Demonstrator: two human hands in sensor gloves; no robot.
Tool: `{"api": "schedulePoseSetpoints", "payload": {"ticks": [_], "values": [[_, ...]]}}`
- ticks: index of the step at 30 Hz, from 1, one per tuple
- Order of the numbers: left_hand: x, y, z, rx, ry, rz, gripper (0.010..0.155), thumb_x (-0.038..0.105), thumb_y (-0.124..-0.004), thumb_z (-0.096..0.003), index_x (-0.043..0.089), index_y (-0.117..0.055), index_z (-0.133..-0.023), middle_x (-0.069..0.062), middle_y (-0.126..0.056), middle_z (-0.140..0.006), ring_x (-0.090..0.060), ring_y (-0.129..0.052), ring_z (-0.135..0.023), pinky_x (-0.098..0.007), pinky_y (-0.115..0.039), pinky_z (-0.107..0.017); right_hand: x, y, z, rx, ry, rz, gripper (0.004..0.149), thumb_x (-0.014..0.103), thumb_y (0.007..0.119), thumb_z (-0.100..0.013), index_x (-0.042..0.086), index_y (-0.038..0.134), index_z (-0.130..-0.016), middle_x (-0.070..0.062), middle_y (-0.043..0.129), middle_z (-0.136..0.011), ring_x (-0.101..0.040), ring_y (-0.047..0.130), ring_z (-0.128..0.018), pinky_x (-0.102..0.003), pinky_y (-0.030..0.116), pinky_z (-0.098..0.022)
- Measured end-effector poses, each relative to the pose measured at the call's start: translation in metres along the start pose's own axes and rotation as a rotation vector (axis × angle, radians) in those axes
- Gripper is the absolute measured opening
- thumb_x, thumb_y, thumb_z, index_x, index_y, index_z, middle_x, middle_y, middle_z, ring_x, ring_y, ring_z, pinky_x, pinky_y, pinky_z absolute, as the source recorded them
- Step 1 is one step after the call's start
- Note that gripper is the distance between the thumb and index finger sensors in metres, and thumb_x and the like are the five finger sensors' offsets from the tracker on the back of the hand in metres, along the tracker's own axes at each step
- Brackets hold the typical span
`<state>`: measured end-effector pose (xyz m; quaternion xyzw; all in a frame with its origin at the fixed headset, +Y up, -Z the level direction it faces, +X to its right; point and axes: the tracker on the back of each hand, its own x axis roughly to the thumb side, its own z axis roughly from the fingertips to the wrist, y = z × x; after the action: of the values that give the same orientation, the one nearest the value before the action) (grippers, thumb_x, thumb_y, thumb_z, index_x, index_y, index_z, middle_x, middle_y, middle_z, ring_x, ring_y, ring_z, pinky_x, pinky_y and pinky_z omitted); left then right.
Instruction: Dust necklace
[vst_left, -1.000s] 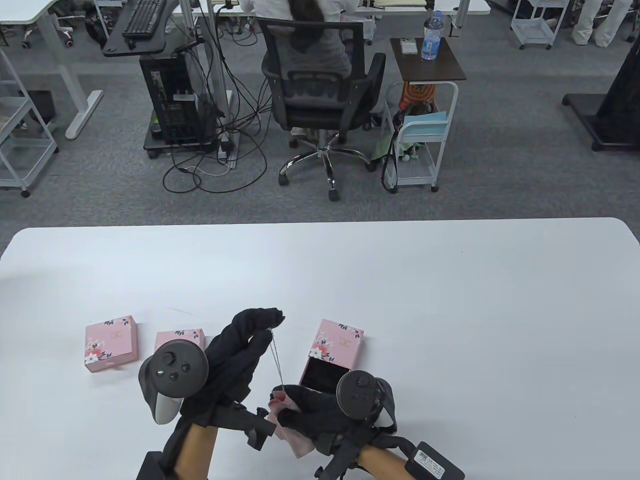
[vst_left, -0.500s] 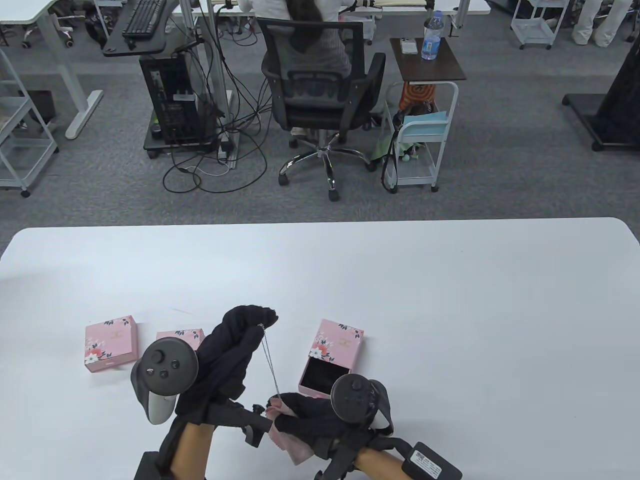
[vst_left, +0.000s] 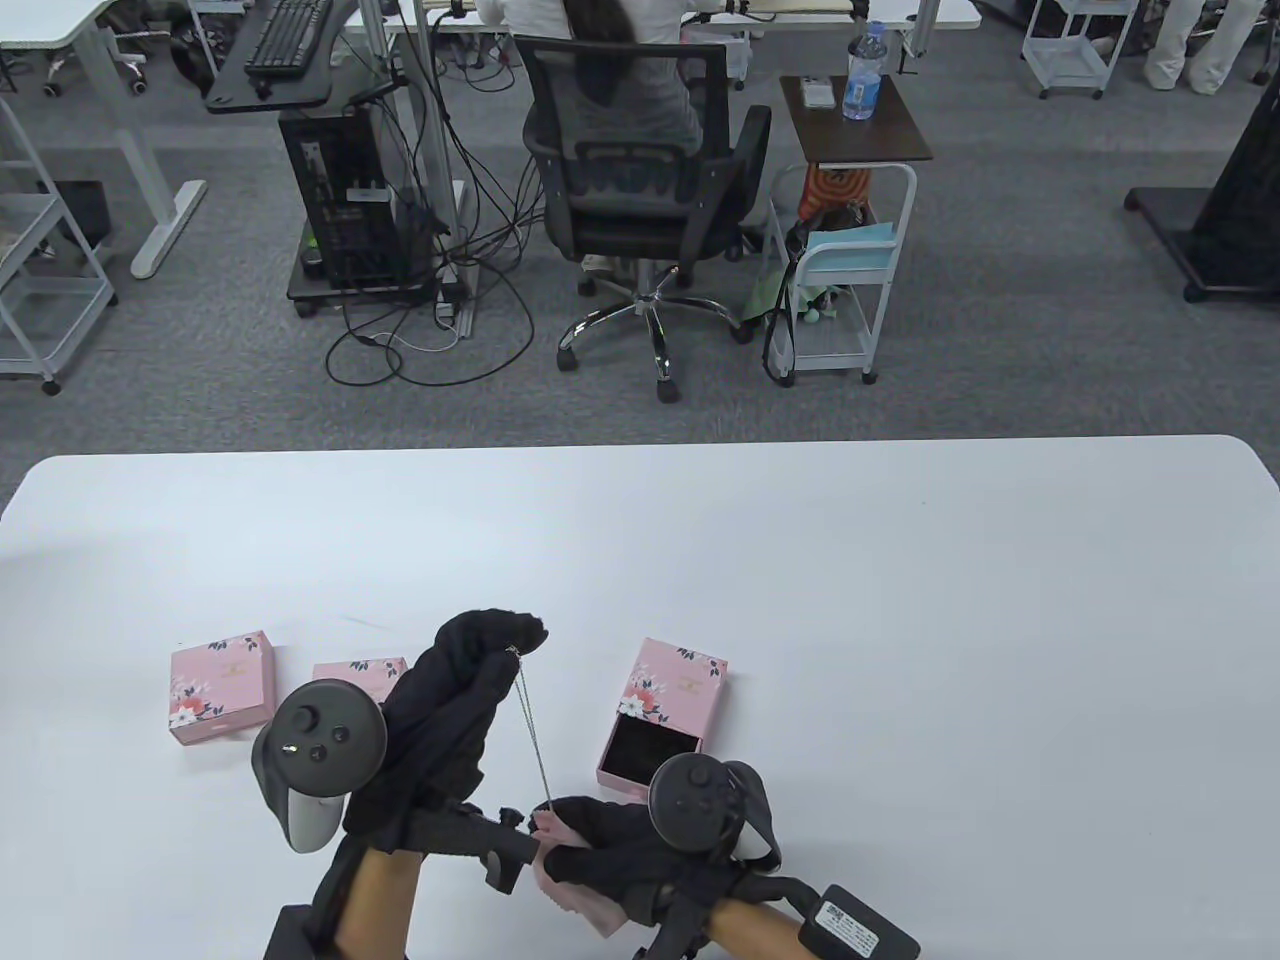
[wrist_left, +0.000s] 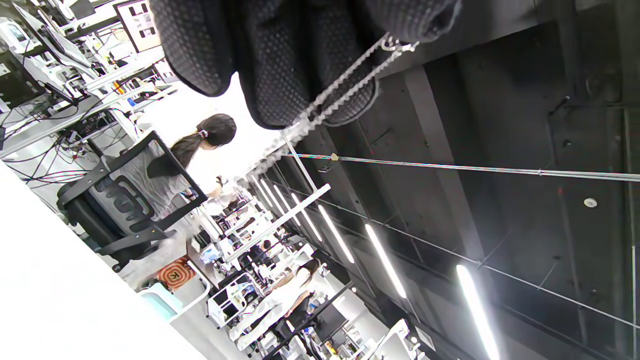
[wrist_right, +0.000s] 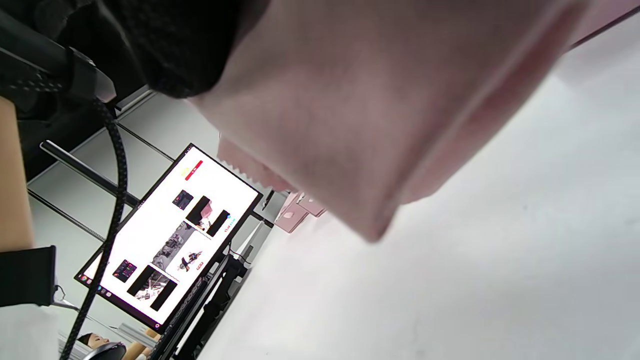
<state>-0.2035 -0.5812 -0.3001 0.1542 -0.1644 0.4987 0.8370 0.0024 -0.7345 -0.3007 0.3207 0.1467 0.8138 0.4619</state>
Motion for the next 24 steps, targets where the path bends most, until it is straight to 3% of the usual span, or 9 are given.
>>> {"api": "schedulePoseSetpoints", "payload": {"ticks": [8,17,21,24], "values": [[0.008,0.003,0.005,0.042,-0.046,-0.030,0.046,0.034,-0.063,-0.0529,0.022,-0.065,-0.097,0.000,-0.088,-0.096,-0.029,-0.092,-0.090,-0.050,-0.073,-0.071,0.002,0.001,0.000,0.014,0.032,0.073,0.048,0.039,0.076,-0.050,0.017,0.071,-0.092,-0.004,0.097,-0.066,-0.021,0.103,-0.049,-0.032,0.084,-0.042],[0.011,0.008,0.007,0.075,-0.065,-0.023,0.046,0.034,-0.063,-0.0529,0.022,-0.065,-0.097,0.000,-0.087,-0.096,-0.029,-0.092,-0.090,-0.051,-0.073,-0.071,0.005,-0.013,-0.002,0.058,0.217,0.244,0.049,0.037,0.077,-0.049,0.015,0.072,-0.092,-0.005,0.097,-0.065,-0.021,0.103,-0.046,-0.032,0.085,-0.039],[0.010,0.009,0.006,0.082,-0.059,-0.025,0.046,0.034,-0.063,-0.0530,0.022,-0.065,-0.097,0.000,-0.088,-0.096,-0.030,-0.092,-0.090,-0.051,-0.072,-0.071,0.009,-0.041,0.001,-0.075,0.291,0.313,0.045,0.036,0.077,-0.050,0.016,0.074,-0.091,-0.006,0.098,-0.064,-0.022,0.103,-0.045,-0.032,0.084,-0.038],[0.007,0.007,0.005,0.076,-0.045,-0.031,0.046,0.034,-0.063,-0.0531,0.022,-0.064,-0.097,0.000,-0.087,-0.097,-0.030,-0.091,-0.090,-0.051,-0.072,-0.071,0.002,-0.076,0.006,-0.208,0.433,0.420,0.042,0.035,0.077,-0.050,0.021,0.075,-0.090,-0.007,0.096,-0.068,-0.025,0.101,-0.050,-0.035,0.083,-0.043]]}}
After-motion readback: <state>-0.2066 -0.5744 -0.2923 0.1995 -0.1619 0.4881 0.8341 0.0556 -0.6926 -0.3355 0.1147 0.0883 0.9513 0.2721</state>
